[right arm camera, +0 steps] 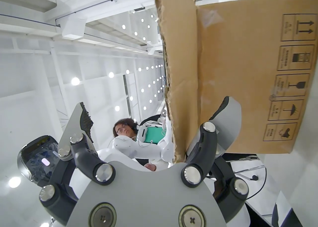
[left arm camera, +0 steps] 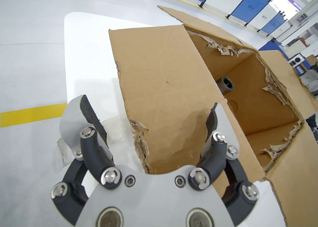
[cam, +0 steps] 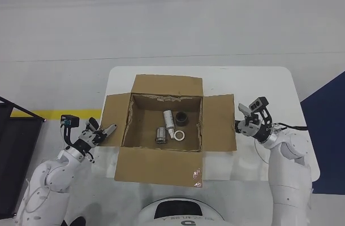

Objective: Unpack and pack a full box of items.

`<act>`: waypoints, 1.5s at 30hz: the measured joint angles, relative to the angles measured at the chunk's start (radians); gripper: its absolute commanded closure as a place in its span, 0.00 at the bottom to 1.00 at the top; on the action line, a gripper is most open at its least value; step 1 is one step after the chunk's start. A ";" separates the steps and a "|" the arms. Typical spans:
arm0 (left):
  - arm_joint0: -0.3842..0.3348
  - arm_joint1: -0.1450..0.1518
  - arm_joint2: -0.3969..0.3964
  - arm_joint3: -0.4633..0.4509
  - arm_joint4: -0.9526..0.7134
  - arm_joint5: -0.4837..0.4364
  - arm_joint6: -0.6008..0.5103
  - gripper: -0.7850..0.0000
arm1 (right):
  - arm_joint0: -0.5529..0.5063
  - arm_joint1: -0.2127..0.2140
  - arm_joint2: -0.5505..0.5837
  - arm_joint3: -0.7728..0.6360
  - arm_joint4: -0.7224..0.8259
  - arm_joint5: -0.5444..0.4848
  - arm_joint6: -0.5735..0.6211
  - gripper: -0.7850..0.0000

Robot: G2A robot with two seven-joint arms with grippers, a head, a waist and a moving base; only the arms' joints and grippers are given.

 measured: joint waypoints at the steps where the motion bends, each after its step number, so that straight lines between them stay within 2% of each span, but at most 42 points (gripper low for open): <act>1: 0.000 0.000 0.000 0.000 0.000 0.000 0.000 0.00 | -0.003 0.001 -0.014 -0.030 -0.005 0.010 -0.013 0.00; 7: 0.000 0.000 0.000 0.000 0.000 0.000 0.000 0.00 | -0.009 0.004 -0.125 -0.199 -0.043 0.065 -0.091 0.00; 11: 0.000 0.000 0.000 0.000 0.000 0.000 0.000 0.00 | 0.003 0.007 -0.226 -0.273 -0.127 0.095 -0.144 0.00; 16: -0.002 0.000 -0.007 0.003 -0.013 0.013 0.010 0.00 | 0.030 0.011 -0.342 -0.271 -0.227 0.138 -0.205 0.00; 19: -0.009 0.000 -0.044 0.020 -0.061 0.050 0.035 0.00 | 0.046 0.016 -0.394 -0.261 -0.313 0.162 -0.242 0.00; 23: -0.023 0.006 -0.113 0.065 -0.048 0.090 0.080 0.00 | 0.061 0.022 -0.432 -0.251 -0.333 0.172 -0.255 0.00; 28: -0.051 0.012 -0.152 0.159 0.015 0.125 0.127 0.00 | 0.075 0.030 -0.463 -0.261 -0.347 0.166 -0.244 0.00; 32: -0.124 0.009 -0.105 0.317 0.109 0.163 0.175 0.00 | 0.081 0.037 -0.477 -0.267 -0.344 0.156 -0.251 0.00; 35: -0.167 0.008 -0.058 0.401 0.158 0.140 0.185 0.00 | 0.078 0.042 -0.488 -0.278 -0.346 0.144 -0.262 0.00; 40: -0.153 0.003 0.015 0.398 0.244 0.086 0.232 0.00 | 0.070 0.051 -0.500 -0.274 -0.359 0.136 -0.274 0.00; 45: -0.113 0.000 0.040 0.321 0.235 0.021 0.271 0.00 | 0.047 0.060 -0.506 -0.294 -0.371 0.127 -0.291 0.00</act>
